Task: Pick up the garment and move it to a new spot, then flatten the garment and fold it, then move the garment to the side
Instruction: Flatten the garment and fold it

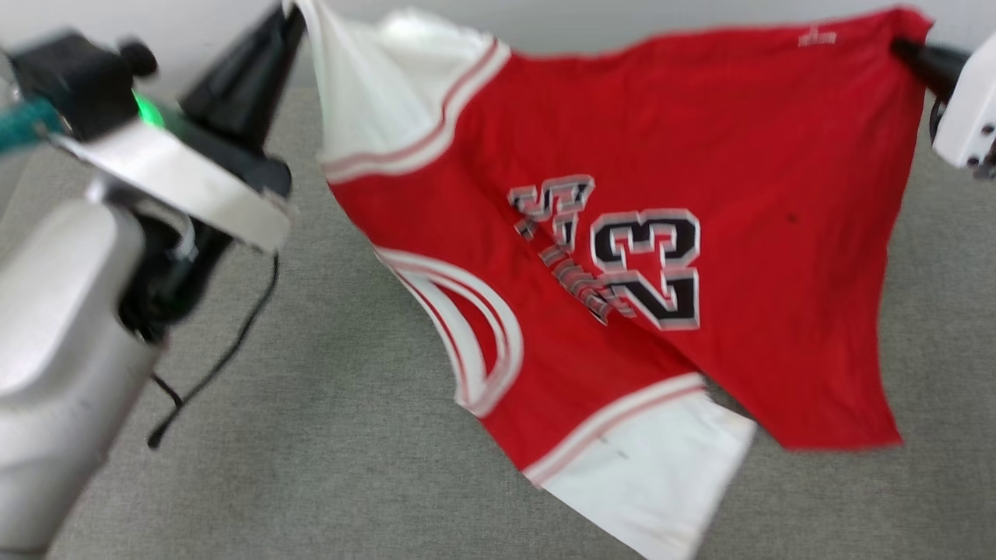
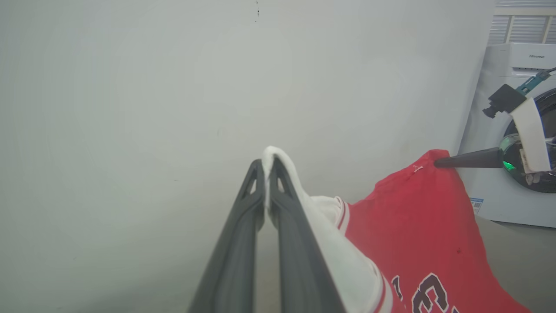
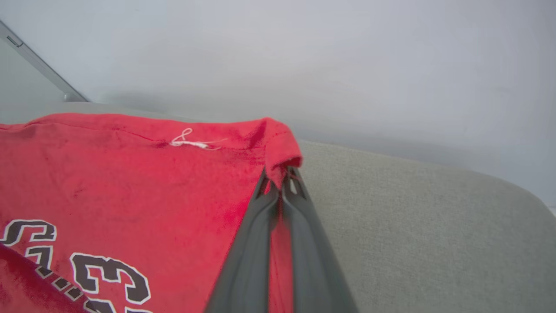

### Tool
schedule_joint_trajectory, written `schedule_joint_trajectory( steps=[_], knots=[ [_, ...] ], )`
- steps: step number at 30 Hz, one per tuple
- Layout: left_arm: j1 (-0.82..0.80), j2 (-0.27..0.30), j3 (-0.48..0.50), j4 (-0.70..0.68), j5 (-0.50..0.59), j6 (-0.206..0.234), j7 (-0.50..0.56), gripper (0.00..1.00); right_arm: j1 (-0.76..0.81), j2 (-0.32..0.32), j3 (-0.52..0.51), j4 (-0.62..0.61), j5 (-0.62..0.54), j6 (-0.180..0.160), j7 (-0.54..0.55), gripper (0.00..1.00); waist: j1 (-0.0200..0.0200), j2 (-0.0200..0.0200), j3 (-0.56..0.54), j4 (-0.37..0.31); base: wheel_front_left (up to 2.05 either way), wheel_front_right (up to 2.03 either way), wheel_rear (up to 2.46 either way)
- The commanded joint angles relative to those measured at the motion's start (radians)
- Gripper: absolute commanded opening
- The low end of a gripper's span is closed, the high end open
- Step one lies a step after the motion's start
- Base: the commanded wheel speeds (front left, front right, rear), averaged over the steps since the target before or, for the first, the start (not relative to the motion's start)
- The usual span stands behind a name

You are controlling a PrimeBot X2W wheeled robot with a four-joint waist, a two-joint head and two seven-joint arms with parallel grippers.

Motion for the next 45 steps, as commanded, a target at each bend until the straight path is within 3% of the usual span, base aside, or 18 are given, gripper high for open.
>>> schedule_joint_trajectory(
  steps=[1, 12, 23, 33, 45],
  knots=[
    [-0.027, 0.006, 0.001, 0.003, 0.0, 0.001, 0.002, 0.0, -0.024, 0.006, -0.001, -0.005, 0.004, -0.001, -0.007, 0.0, 0.0, 0.0, -0.008, -0.008, 0.0, 0.0, 0.0],
    [-0.474, 0.027, -0.057, 0.172, -0.013, 0.001, 0.108, 0.0, -0.263, 0.066, -0.018, 0.024, -0.007, -0.001, -0.069, 0.0, 0.0, 0.0, -0.033, -0.045, 0.0, 0.0, 0.0],
    [-0.853, 0.055, -0.209, 0.367, 0.039, 0.001, 0.172, 0.0, -0.502, 0.118, 0.037, 0.128, -0.074, -0.001, -0.066, 0.0, 0.0, 0.0, 0.003, -0.075, 0.0, 0.0, 0.0],
    [-1.12, 0.037, -0.296, 0.553, 0.076, 0.001, 0.139, 0.0, -0.725, 0.168, 0.023, 0.273, -0.122, -0.001, -0.074, 0.0, 0.0, 0.0, 0.253, -0.09, 0.0, 0.0, 0.0],
    [-1.468, -0.059, -0.336, 0.727, 0.078, 0.001, 0.035, 0.0, -1.044, 0.254, -0.016, 0.389, -0.215, -0.001, -0.141, 0.0, 0.0, 0.0, 0.554, -0.089, 0.0, 0.0, 0.0]
  ],
)
